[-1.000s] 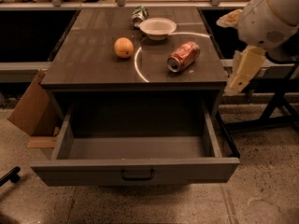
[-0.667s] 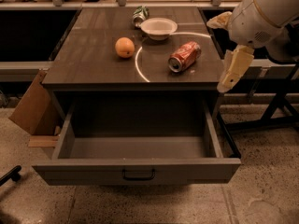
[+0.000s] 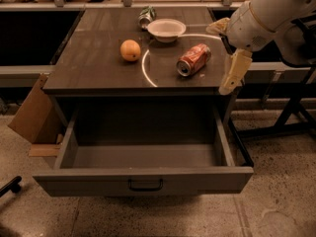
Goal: Place coke can into top drawer
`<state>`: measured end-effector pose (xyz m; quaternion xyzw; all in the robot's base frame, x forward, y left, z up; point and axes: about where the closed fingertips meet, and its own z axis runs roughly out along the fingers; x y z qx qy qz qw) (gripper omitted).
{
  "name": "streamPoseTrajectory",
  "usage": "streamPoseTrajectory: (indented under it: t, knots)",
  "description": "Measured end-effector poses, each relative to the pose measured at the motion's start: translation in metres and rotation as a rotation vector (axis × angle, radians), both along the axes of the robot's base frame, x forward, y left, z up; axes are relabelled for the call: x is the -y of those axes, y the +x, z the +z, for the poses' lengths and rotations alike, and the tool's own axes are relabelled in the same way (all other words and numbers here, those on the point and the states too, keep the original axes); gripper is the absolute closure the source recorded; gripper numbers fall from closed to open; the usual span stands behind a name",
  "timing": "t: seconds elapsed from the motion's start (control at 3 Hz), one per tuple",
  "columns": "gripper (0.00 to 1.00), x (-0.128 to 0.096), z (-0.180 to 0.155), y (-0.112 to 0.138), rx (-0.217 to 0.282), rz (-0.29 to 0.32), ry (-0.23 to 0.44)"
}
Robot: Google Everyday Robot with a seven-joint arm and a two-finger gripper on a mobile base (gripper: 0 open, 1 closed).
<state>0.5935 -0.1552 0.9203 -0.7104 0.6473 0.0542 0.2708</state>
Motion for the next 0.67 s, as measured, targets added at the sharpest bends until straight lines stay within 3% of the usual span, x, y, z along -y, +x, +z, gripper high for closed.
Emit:
streamPoseTrajectory:
  t: [0.67]
  knots:
    - [0.0,0.006,-0.018,0.036,0.029,0.065,-0.091]
